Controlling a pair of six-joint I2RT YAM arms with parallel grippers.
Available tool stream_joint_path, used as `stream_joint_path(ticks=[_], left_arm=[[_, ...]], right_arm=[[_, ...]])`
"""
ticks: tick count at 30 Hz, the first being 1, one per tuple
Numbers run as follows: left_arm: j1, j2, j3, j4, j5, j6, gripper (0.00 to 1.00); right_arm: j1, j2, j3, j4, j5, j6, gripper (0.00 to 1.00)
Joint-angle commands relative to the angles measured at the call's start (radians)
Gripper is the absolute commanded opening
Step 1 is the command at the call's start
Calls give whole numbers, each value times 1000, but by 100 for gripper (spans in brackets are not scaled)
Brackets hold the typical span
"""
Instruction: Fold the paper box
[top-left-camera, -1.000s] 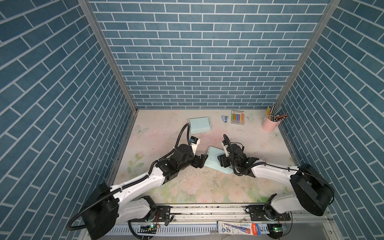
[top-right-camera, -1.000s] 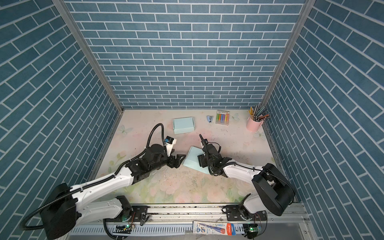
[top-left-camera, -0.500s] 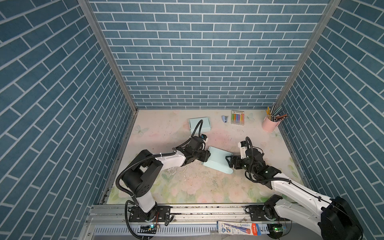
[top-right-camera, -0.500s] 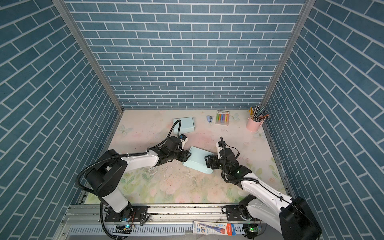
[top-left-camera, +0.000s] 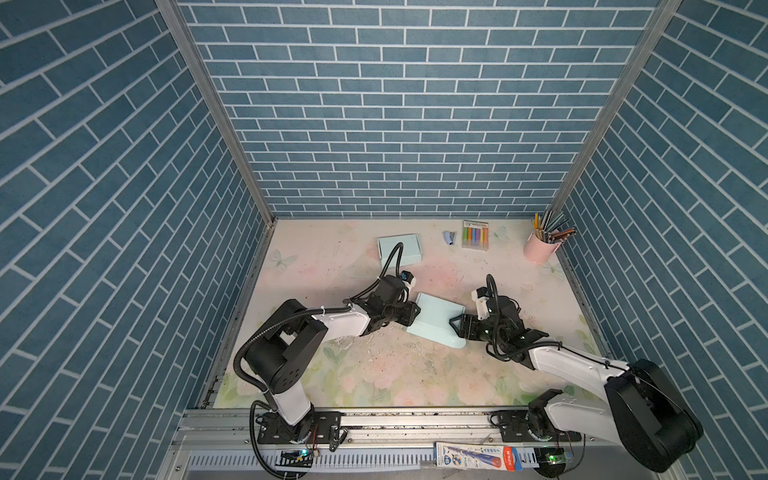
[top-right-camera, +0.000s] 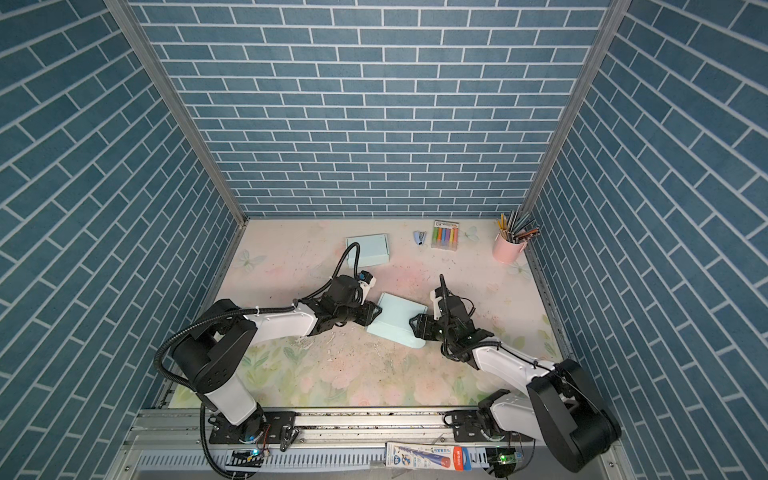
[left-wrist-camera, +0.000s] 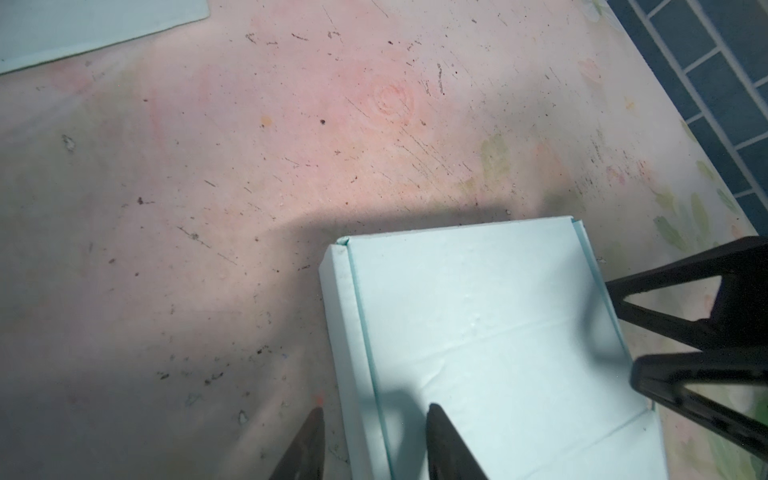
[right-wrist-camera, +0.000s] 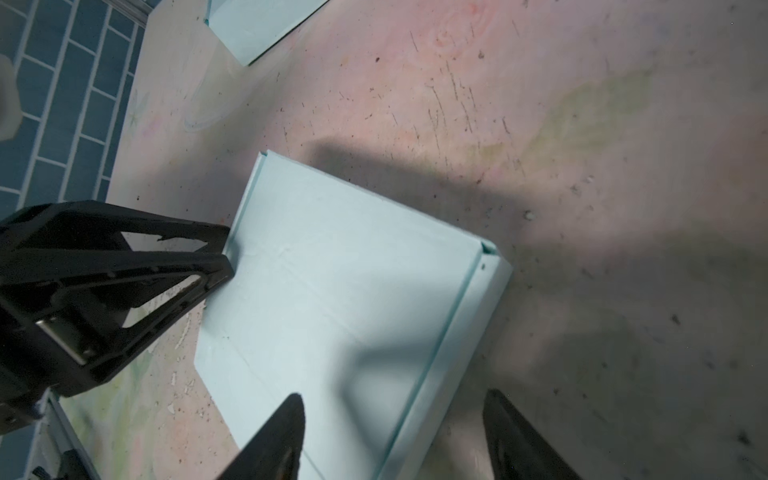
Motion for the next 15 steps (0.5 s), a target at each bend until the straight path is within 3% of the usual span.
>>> stream_joint_path(ticks=[1, 6, 11, 15], left_arm=[[-14, -16, -24, 13, 10, -15, 37], [-32, -59, -62, 23, 4, -40, 29], [-53, -71, -80, 1, -29, -60, 27], [-40, -67, -81, -17, -60, -55, 27]], right_arm=[[-6, 70, 80, 4, -29, -84, 60], [-7, 169, 120, 38, -65, -121, 57], [-7, 211, 141, 48, -80, -138, 57], [-16, 163, 123, 20, -32, -139, 71]])
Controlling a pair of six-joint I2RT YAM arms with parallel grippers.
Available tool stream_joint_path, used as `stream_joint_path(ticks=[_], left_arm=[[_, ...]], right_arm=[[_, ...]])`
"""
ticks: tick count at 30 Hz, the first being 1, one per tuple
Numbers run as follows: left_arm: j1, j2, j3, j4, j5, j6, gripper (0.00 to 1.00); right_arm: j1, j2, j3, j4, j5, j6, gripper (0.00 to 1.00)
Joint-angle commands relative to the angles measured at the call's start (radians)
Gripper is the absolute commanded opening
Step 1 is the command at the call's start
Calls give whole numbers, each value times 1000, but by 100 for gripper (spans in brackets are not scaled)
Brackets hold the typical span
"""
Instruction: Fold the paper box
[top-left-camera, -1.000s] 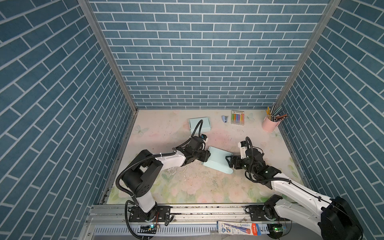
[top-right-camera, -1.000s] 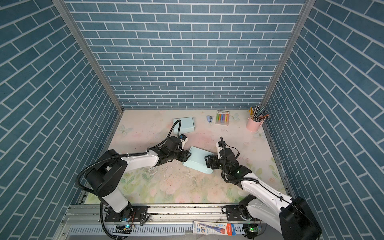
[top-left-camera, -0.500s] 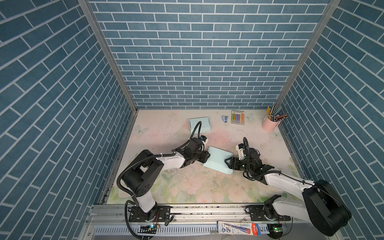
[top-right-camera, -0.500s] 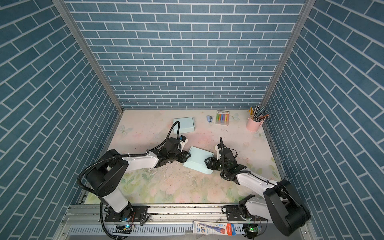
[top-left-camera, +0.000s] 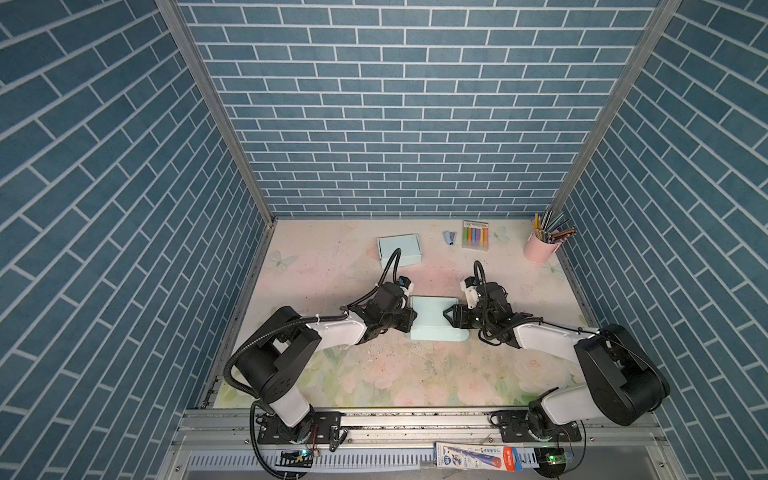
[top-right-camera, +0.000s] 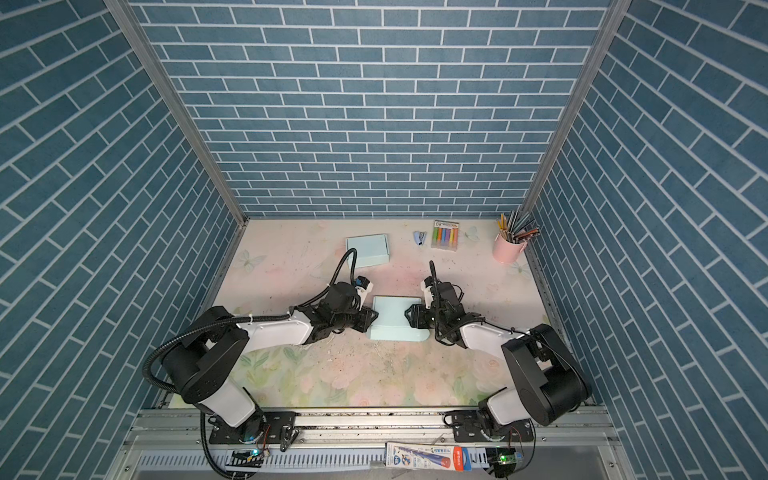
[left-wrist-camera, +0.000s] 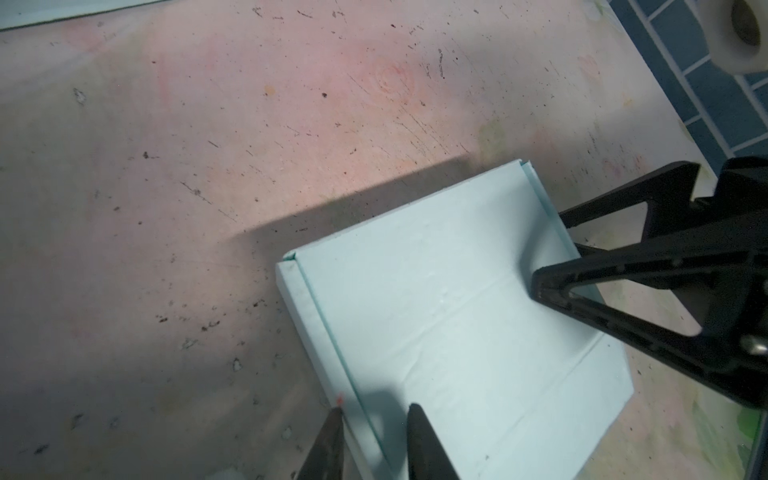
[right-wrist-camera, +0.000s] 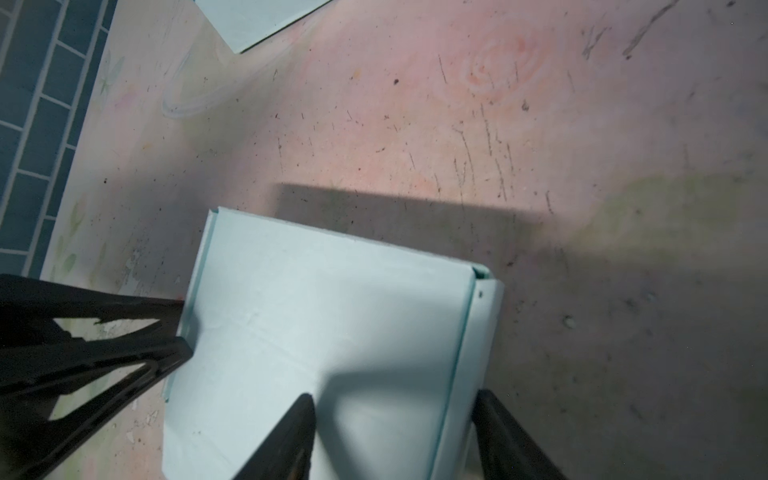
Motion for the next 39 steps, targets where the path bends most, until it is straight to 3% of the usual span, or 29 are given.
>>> stream_joint_path(ticks=[1, 5, 10, 17, 24, 39], left_arm=[[3, -8, -12, -30, -14, -8, 27], [23, -86, -34, -56, -36, -4, 37], [-22, -216, -75, -132, -100, -16, 48], [-113, -279, -150, -145, -133, -88, 63], [-129, -268, -183, -32, -51, -122, 64], [-151, -148, -163, 39, -28, -131, 65]], right_arm=[[-9, -44, -7, -17, -2, -31, 75], [-17, -130, -34, -83, 44, -29, 88], [2, -280, -79, -196, 80, -24, 89], [151, -429, -112, -354, 189, 55, 88], [186, -430, -149, -325, 174, 95, 87], [201, -334, -147, -223, 156, 95, 83]])
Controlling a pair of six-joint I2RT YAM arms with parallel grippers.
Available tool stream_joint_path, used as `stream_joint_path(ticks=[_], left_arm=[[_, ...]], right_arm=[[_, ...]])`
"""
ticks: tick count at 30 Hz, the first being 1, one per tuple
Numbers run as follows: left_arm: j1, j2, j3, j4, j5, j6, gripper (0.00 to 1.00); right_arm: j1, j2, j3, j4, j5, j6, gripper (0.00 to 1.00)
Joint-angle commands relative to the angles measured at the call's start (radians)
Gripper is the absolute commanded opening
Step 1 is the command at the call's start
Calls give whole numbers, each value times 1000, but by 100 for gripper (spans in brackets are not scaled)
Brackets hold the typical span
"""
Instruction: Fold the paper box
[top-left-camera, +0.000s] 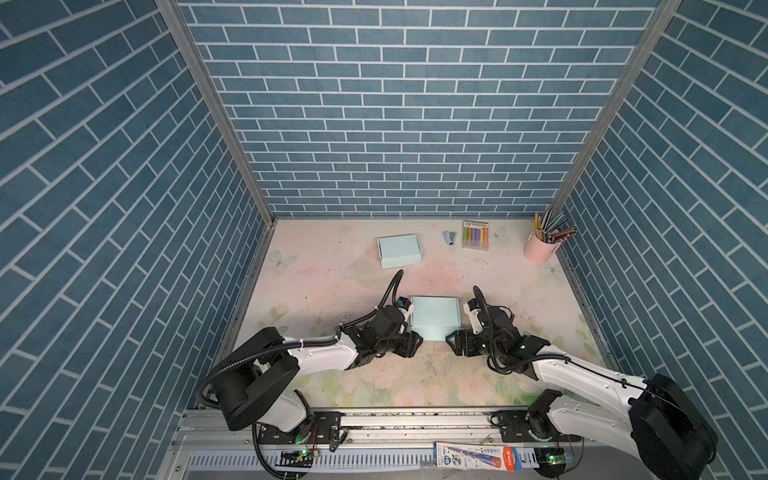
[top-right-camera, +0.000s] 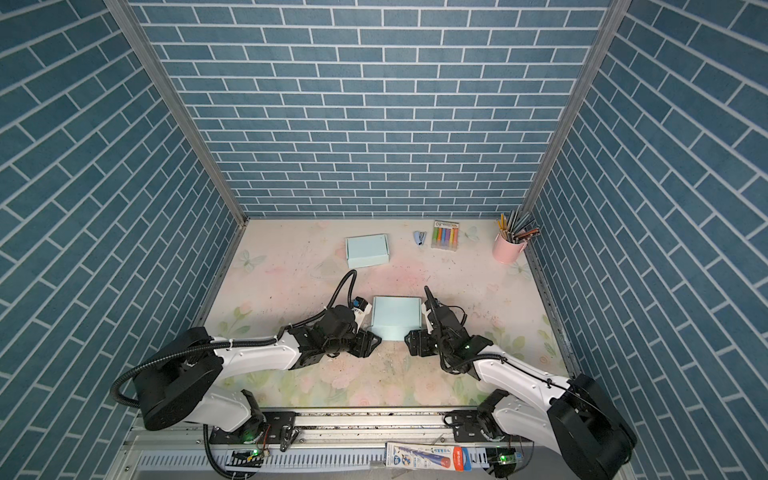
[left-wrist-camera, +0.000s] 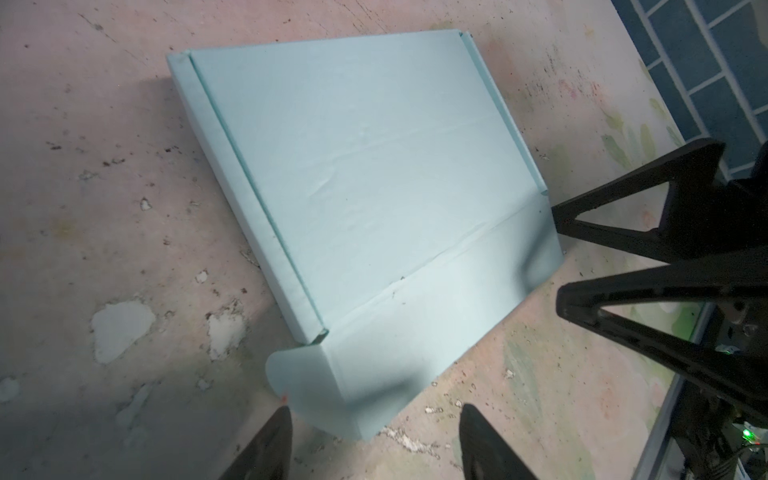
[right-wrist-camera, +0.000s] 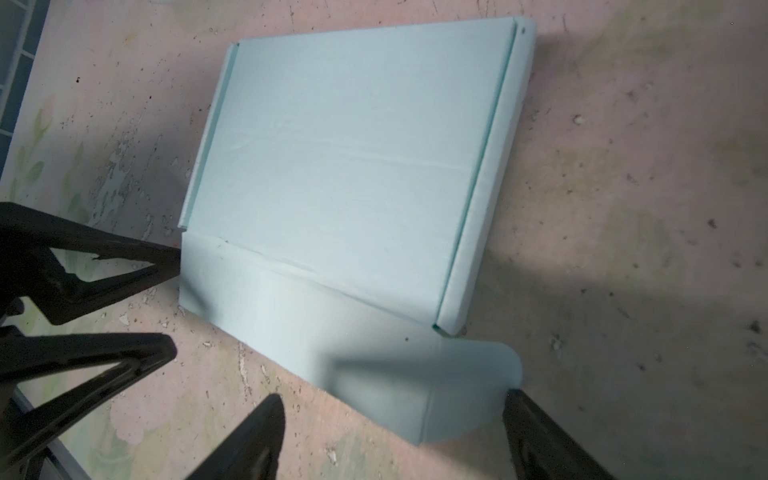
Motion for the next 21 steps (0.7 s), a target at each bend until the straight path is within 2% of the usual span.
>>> stream_joint_path(ticks=[1, 14, 21], left_arm=[[-6, 23, 15, 49, 20, -16, 65], [-45, 31, 42, 73, 34, -32, 64], [-25, 79, 30, 85, 14, -41, 61]], right_arm=[[14, 17, 6, 33, 1, 28, 83], [70, 53, 48, 48, 13, 44, 81], [70, 55, 45, 3, 89, 24, 80]])
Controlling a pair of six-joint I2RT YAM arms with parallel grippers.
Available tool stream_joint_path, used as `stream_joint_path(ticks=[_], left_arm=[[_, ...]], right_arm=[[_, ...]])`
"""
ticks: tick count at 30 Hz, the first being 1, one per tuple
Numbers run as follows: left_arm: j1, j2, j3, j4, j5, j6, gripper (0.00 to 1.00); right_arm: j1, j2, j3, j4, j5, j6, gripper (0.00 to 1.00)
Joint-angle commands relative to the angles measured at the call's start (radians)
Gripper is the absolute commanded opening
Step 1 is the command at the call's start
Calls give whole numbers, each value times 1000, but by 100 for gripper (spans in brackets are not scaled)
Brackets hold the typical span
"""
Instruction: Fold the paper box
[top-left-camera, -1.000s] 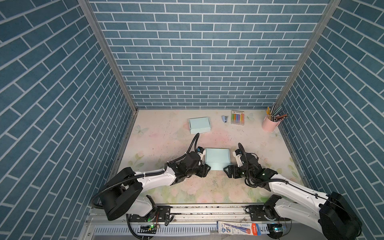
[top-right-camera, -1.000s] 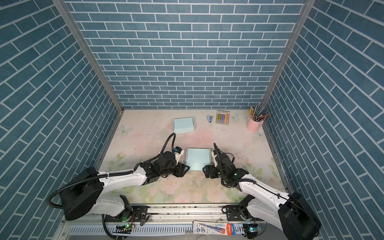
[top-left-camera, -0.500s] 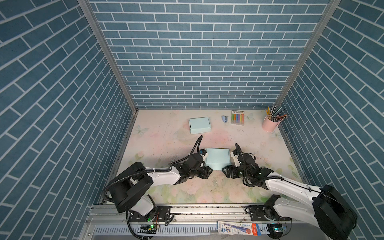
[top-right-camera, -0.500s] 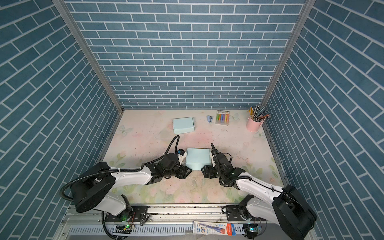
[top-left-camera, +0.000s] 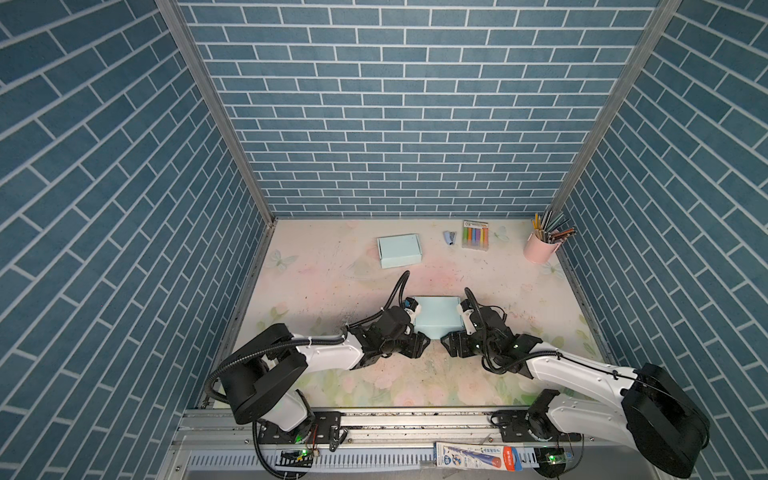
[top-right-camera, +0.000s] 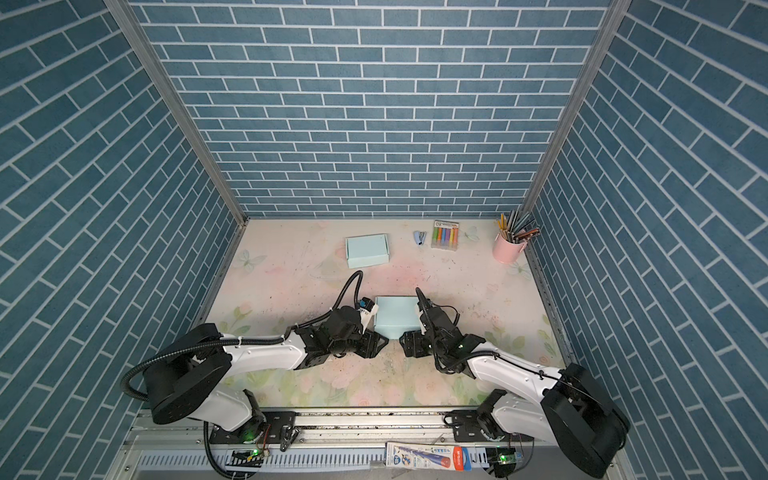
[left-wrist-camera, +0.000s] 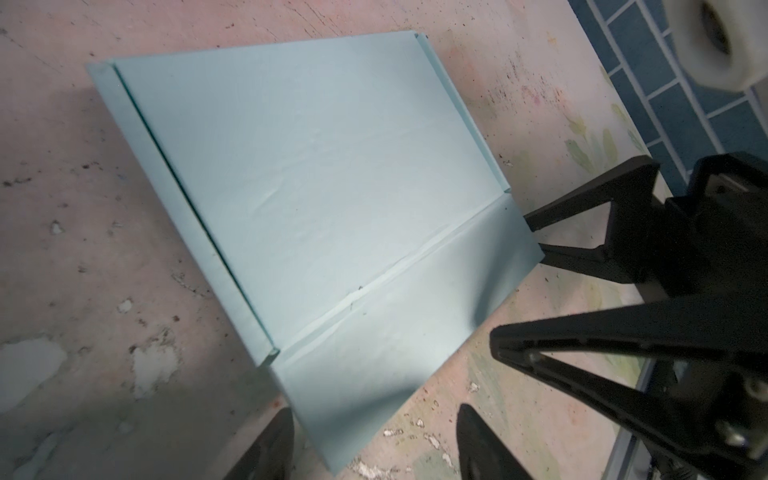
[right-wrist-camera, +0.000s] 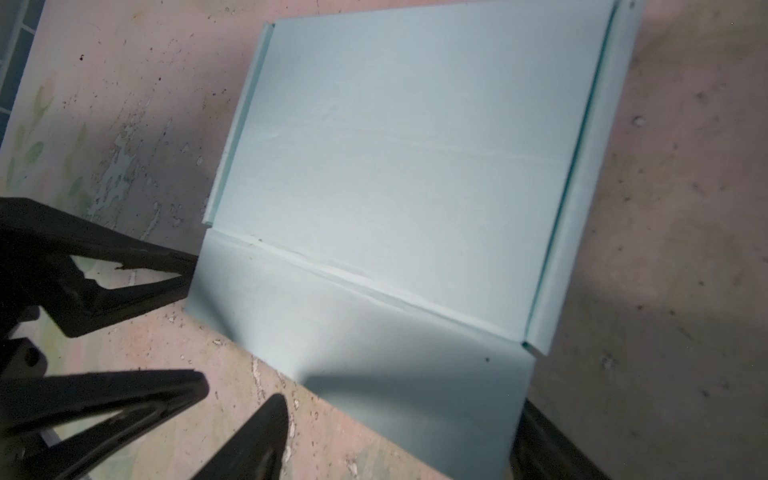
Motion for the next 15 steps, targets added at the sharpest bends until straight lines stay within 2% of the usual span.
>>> stream_joint_path(ticks=[1, 7, 15], left_arm=[[19, 38, 0, 36, 3, -15, 60], [34, 61, 0, 47, 5, -3, 52], [41, 73, 3, 57, 7, 4, 48]], right_arm=[[7, 11, 23, -25, 59, 8, 80], [8, 37, 24, -26, 69, 0, 80], [7, 44, 34, -17, 83, -18, 79]])
